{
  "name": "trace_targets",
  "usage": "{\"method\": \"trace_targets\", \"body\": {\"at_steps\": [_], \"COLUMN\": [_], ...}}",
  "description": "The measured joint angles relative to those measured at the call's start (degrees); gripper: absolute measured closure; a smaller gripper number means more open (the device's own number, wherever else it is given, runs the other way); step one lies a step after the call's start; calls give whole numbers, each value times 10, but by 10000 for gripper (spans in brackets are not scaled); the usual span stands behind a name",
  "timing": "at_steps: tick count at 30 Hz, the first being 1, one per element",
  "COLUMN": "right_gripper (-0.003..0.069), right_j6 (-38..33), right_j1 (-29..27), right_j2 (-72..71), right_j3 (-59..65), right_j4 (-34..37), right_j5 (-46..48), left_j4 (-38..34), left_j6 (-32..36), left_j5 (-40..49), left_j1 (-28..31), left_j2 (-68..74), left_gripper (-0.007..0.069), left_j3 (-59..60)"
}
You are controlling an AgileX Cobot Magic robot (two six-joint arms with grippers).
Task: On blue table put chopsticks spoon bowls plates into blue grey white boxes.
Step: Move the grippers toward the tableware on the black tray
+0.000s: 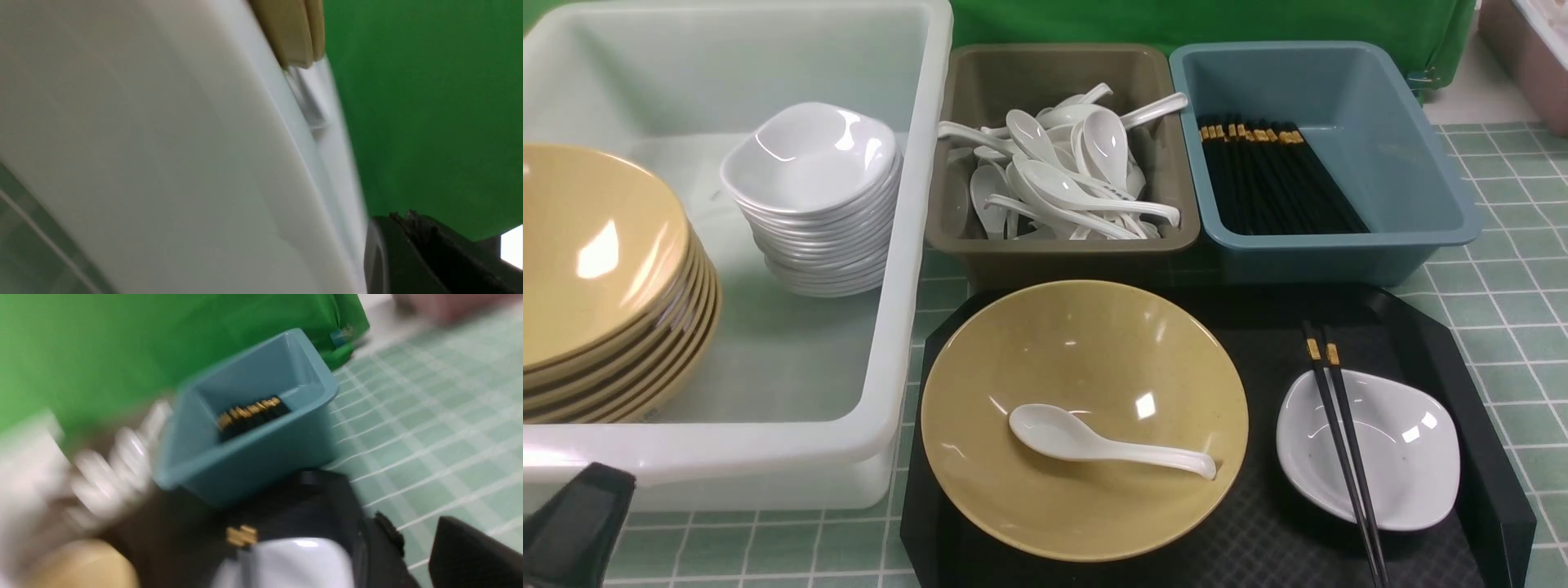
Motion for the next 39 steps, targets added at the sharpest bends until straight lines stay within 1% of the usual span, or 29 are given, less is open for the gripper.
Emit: {"method": "trace_targets", "body": {"at_steps": [1, 2, 4, 7, 10, 12, 13, 14, 17, 20, 21, 22, 23, 24, 26, 28, 33, 34, 35, 38, 39], "right_gripper": [421, 421, 421, 421, 421, 421, 421, 421, 421, 421, 421, 421, 421, 421, 421, 438, 561, 596, 614, 624, 624], "right_j6": [0, 77, 125, 147, 147, 147, 147, 147, 137, 102, 102, 85, 81, 63, 49, 5, -153, -183, -210, -289, -289], "right_j1": [0, 0, 0, 0, 0, 0, 0, 0, 0, 0, 0, 1, 1, 7, 14, 35, 95, 108, 120, 151, 151], "right_j2": [0, 0, 0, 0, 0, 0, 0, 0, 0, 0, 0, 0, 0, 0, 0, 5, 76, 103, 127, 197, 202], "right_j3": [0, 0, 0, 0, 0, 0, 0, 0, 0, 0, 0, 0, 0, -1, -7, -46, -167, -199, -225, -296, -300], "right_j4": [0, 0, 0, 0, 0, 0, 0, 0, 0, 1, 1, 1, 1, 1, 2, 2, 2, 2, 2, 2, 2], "right_j5": [0, 0, -1, -2, -2, -2, -2, -2, 4, 4, 4, -4, -5, -12, -7, 17, 102, 130, 156, 233, 238], "left_j4": [0, -45, -70, -87, -93, -94, -95, -95, -93, -93, -93, -89, -88, -72, -56, -1, 175, 213, 256, 344, 348], "left_j6": [-1, -2, 4, 17, 21, 34, 59, 63, 173, 306, 315, 381, 389, 442, 455, 460, 410, 393, 379, 357, 356], "left_j5": [-1, -4, -7, -9, 1, 16, 33, 36, 78, 96, 98, 109, 110, 126, 133, 162, 240, 266, 294, 364, 369], "left_j1": [0, 0, 0, 0, 0, 0, 0, 0, 0, 0, 0, 0, 0, 0, 0, 0, 0, 0, 0, 0, 0], "left_j2": [0, 0, 0, 0, 0, 0, 0, 0, 0, 0, 0, 0, 0, -1, 3, 29, 135, 161, 192, 261, 271], "left_gripper": [622, 622, 622, 622, 622, 622, 622, 622, 622, 622, 622, 622, 622, 622, 622, 622, 622, 622, 622, 622, 622], "left_j3": [0, 0, 0, 0, 0, 0, 0, 0, -24, -76, -80, -107, -111, -143, -159, -192, -276, -297, -319, -387, -391]}}
